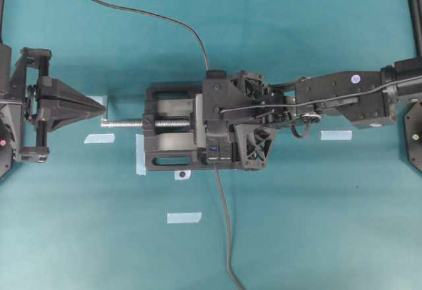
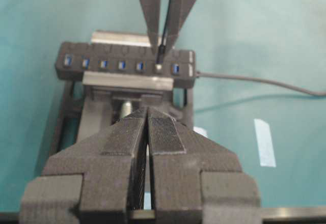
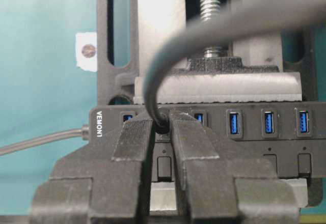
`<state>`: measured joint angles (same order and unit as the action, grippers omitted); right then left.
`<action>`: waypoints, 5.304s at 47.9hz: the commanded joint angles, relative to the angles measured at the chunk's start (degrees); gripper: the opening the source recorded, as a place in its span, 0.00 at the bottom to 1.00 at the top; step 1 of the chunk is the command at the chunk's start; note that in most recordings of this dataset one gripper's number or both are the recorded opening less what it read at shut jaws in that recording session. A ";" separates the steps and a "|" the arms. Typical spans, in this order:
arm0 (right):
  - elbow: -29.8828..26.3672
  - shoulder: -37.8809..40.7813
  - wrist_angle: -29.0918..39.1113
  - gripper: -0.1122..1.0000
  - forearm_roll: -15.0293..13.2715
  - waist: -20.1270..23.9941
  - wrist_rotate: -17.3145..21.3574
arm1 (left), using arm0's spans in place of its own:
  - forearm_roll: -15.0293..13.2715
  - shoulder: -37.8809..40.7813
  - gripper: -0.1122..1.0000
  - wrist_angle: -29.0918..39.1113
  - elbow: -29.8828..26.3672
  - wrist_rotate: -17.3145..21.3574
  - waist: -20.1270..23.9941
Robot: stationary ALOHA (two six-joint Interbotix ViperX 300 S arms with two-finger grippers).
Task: Insert the USB into the second port from the front of the fixed hub.
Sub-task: 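Carry the plug with the right gripper to the second port from front, then push the held USB plug into the port with the right gripper, then open the right gripper and lift it off the inserted plug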
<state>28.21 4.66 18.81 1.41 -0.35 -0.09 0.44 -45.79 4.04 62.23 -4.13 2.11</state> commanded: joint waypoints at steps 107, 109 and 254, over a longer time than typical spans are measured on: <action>-1.67 2.29 6.86 0.19 -1.67 -0.09 -0.44 | 0.09 0.09 0.10 -0.53 -0.79 -0.18 0.00; -1.67 2.29 6.94 0.19 -1.67 -0.09 -0.44 | 0.18 0.09 0.10 -0.53 -0.79 -0.18 0.00; -1.85 -3.60 4.75 0.72 -1.58 -0.18 0.09 | 0.18 0.00 0.10 -0.53 -0.79 -0.18 0.00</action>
<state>26.37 3.52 25.05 -0.35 -0.53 -0.09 0.53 -45.88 4.04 62.23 -4.22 2.02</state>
